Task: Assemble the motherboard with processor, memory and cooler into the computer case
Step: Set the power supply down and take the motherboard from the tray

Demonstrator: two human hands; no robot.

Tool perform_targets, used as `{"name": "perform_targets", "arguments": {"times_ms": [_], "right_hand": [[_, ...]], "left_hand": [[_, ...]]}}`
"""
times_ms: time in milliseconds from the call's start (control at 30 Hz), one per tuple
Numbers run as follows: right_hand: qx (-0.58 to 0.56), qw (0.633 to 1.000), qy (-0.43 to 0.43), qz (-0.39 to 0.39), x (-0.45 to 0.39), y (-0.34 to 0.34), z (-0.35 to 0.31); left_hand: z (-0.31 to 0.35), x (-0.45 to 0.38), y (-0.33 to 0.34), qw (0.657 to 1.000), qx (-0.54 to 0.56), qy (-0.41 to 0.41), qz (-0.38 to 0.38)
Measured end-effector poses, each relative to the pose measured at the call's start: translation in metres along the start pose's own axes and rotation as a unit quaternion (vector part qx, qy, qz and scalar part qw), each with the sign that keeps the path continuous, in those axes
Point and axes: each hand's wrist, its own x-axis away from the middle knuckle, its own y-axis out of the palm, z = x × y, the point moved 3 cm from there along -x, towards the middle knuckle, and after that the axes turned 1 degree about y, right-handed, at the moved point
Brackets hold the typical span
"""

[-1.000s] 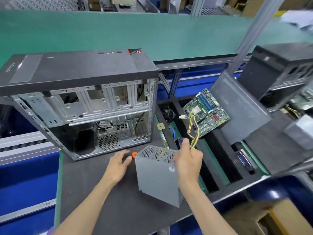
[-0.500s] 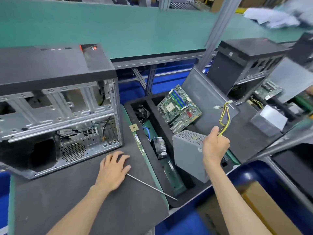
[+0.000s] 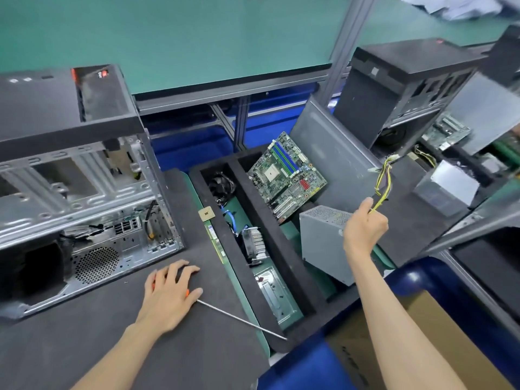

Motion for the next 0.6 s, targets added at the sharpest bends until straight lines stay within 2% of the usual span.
{"name": "perform_targets", "arguments": {"times_ms": [133,300,467,600], "right_hand": [[-0.022,1.000,0.015,-0.006,0.007,0.014,0.012],[-0.106,0.990,0.090,-0.014,0.023,0.033,0.050],[-0.177,0.969,0.173,0.010,0.038,0.032,0.091],[-0.119,0.969,0.214,0.009,0.051,0.010,0.122]], "left_hand": [[-0.001,0.000,0.000,1.000,0.004,-0.003,0.001],[-0.002,-0.001,0.002,1.000,-0.006,0.000,-0.004],[0.001,-0.004,-0.001,0.999,-0.040,0.000,-0.005],[0.008,-0.009,-0.005,0.997,-0.068,0.008,0.023]]}}
